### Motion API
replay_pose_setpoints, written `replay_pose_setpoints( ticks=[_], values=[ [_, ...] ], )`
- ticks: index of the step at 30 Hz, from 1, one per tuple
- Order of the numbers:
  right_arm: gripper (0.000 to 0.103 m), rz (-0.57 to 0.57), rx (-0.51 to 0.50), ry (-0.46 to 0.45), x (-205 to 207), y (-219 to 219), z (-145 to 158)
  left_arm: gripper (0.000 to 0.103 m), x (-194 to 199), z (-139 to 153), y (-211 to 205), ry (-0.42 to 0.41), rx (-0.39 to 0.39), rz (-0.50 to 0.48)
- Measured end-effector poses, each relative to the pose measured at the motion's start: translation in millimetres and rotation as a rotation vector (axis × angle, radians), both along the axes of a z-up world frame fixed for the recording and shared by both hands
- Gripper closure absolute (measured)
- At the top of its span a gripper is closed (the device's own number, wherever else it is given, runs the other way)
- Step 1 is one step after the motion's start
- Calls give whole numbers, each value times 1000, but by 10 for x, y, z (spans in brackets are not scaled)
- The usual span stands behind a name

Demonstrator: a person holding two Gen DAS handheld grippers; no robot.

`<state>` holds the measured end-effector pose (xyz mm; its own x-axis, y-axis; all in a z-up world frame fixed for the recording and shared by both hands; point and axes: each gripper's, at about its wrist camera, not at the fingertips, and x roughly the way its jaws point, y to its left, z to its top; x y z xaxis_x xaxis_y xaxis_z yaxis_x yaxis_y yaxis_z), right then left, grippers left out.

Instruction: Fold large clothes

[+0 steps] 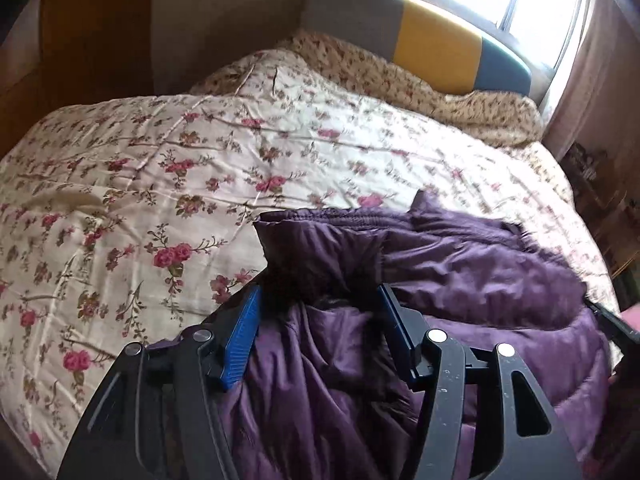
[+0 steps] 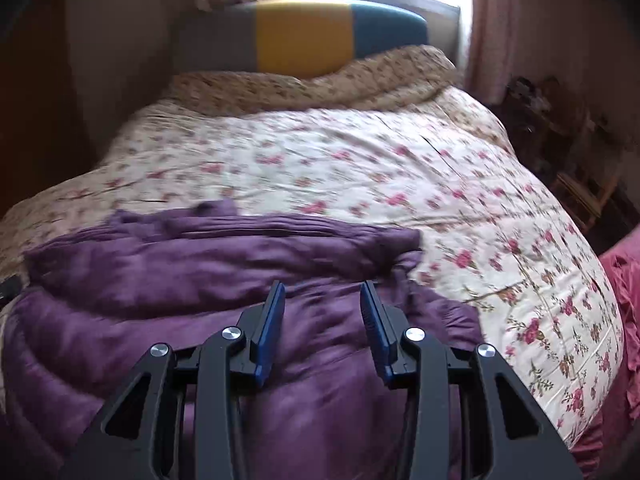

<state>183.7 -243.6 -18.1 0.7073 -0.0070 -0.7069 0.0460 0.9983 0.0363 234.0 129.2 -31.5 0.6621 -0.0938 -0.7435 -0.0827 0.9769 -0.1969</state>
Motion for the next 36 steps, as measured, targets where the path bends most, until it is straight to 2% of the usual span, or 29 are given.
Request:
replay_pose_setpoints(
  ticks=[4, 5, 9, 14, 18, 22, 30, 36],
  values=[
    [59, 82, 28, -29, -179, 298, 54, 45, -169, 157, -93, -44, -11, -9],
    [59, 119, 43, -33, -239, 436, 19, 45, -210, 184, -134, -52, -6, -13],
    [55, 146, 45, -20, -272, 608, -136, 45, -382, 237, -324, -82, -15, -47],
    [54, 134, 22, -2, -275, 753, -383, 45, -440, 77, -535, -48, -9, -83],
    [54, 134, -28, -7, -263, 849, -567, 44, -401, -45, -542, -42, -3, -73],
    [55, 133, -20, -18, -246, 856, -708, 42, -347, -198, -510, -32, -9, -71],
    [55, 138, -1, -24, -224, 797, -716, 42, -268, -396, -508, -44, -15, -87],
    [53, 144, 19, -33, -276, 722, -634, 42, -281, -394, -512, -48, -22, -86]
  ],
)
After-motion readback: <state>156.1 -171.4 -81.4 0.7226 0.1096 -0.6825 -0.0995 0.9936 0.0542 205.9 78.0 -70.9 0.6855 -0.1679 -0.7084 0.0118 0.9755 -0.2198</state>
